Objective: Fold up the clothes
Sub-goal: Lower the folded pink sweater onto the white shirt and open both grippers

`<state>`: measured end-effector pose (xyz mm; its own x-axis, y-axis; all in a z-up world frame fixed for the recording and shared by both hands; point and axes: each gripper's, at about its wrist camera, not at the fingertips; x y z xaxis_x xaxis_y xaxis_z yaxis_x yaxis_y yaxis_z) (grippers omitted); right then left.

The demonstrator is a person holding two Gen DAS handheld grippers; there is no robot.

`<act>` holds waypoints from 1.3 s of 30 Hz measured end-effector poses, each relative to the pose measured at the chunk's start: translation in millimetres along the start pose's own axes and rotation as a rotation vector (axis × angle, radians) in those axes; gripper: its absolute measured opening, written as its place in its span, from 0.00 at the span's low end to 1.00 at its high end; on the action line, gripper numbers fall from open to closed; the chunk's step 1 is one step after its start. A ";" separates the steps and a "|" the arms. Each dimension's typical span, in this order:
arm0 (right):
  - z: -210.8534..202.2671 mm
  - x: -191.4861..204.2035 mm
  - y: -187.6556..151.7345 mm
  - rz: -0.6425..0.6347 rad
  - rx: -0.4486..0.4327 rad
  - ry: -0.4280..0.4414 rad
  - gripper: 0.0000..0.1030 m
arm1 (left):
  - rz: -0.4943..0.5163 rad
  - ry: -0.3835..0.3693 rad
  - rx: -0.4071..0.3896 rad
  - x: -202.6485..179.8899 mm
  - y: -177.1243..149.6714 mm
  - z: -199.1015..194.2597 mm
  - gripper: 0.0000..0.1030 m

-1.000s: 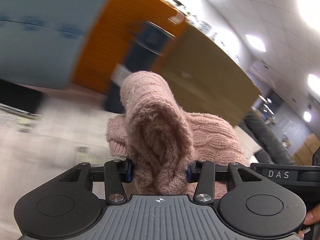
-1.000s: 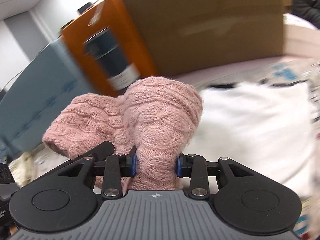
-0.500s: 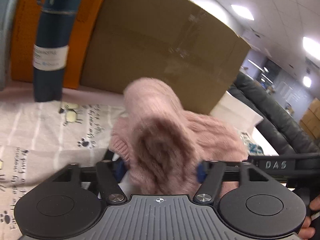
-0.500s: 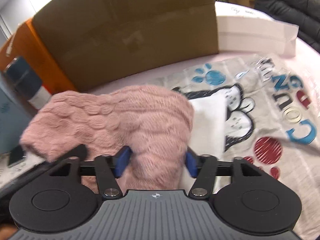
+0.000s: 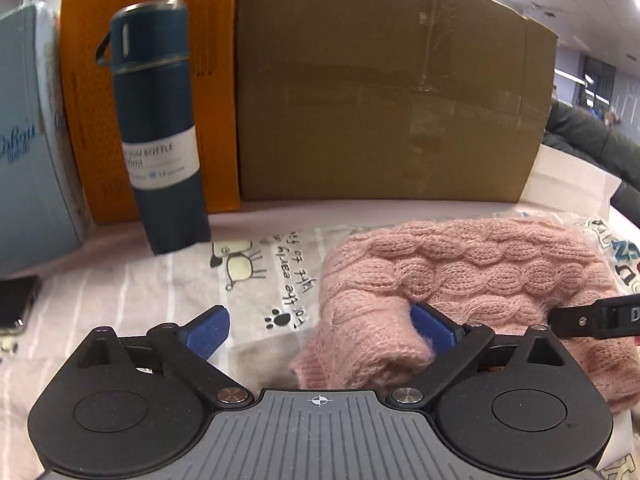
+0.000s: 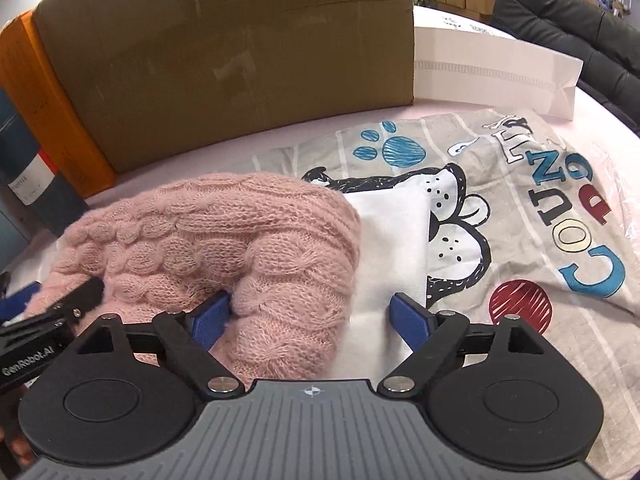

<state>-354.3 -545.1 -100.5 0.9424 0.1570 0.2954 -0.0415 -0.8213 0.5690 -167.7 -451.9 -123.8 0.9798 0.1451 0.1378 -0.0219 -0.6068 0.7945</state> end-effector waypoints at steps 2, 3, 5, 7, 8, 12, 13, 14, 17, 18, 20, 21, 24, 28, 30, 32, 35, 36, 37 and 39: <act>-5.4 2.8 0.1 -0.004 -0.011 -0.008 0.82 | 0.015 0.000 -0.021 1.9 4.4 -10.4 0.96; -9.6 4.5 0.2 -0.008 -0.022 -0.011 0.83 | 0.023 -0.001 -0.034 2.9 6.3 -15.9 0.96; -17.7 8.0 0.6 -0.017 -0.043 -0.019 0.83 | 0.041 -0.005 -0.055 7.2 9.3 -26.5 0.96; -29.4 12.5 -0.8 -0.020 -0.068 -0.029 0.84 | 0.046 -0.007 -0.075 11.2 11.1 -42.5 0.97; -37.1 15.6 -2.7 -0.023 -0.087 -0.026 0.84 | 0.040 -0.008 -0.090 12.4 11.8 -53.0 0.97; -70.5 30.8 -11.9 -0.058 -0.161 -0.007 0.91 | 0.013 -0.013 -0.157 18.2 15.3 -95.2 0.98; -80.2 36.5 -14.6 -0.074 -0.179 -0.004 0.92 | 0.006 -0.014 -0.178 20.1 16.5 -105.8 0.99; -90.6 42.5 -16.9 -0.085 -0.199 0.001 0.93 | -0.001 -0.014 -0.200 22.7 17.7 -116.6 0.99; -124.4 59.8 -25.4 -0.113 -0.274 0.024 1.00 | -0.010 -0.011 -0.264 34.6 20.7 -149.4 1.00; -136.2 65.5 -28.8 -0.123 -0.302 0.034 1.00 | -0.011 -0.012 -0.270 38.7 21.0 -159.0 1.00; -156.6 78.2 -38.0 -0.149 -0.338 0.028 1.00 | -0.013 -0.026 -0.261 47.3 20.2 -176.8 1.00; -165.8 83.9 -44.5 -0.160 -0.344 0.026 1.00 | -0.017 -0.036 -0.250 51.5 19.3 -184.6 1.00; -191.5 98.8 -65.7 -0.178 -0.351 0.021 1.00 | -0.035 -0.051 -0.183 63.9 13.6 -204.2 1.00; -213.3 103.3 -100.4 -0.120 -0.316 0.001 1.00 | -0.064 -0.051 -0.114 81.1 0.1 -226.9 1.00; -220.5 101.1 -117.4 -0.074 -0.295 -0.017 1.00 | -0.067 -0.038 -0.098 89.0 -9.9 -234.1 1.00; -224.4 97.5 -132.7 -0.027 -0.290 -0.053 1.00 | -0.068 -0.022 -0.082 95.3 -20.2 -240.7 1.00; -228.7 93.4 -155.4 0.032 -0.288 -0.114 1.00 | -0.038 -0.010 -0.035 97.0 -36.6 -246.1 1.00; -228.8 91.6 -163.6 0.054 -0.269 -0.125 1.00 | -0.032 -0.011 -0.020 97.4 -42.3 -247.8 1.00; -228.8 89.8 -171.9 0.077 -0.249 -0.136 1.00 | -0.023 -0.017 -0.007 97.6 -47.8 -249.1 1.00; -228.7 86.1 -188.4 0.122 -0.209 -0.158 1.00 | 0.007 -0.048 0.010 96.6 -58.0 -250.5 1.00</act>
<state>-341.3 -251.5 -6.8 0.9658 -0.0368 0.2568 -0.2093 -0.6955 0.6874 -121.7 -206.9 -8.4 0.9881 0.1026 0.1146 -0.0274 -0.6158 0.7874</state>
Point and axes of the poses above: each gripper's, at about its wrist camera, not at the fingertips, and z roughly the way its jaws point, x to its left, y to its top, and after that the axes turned 12 degrees about z, right-handed
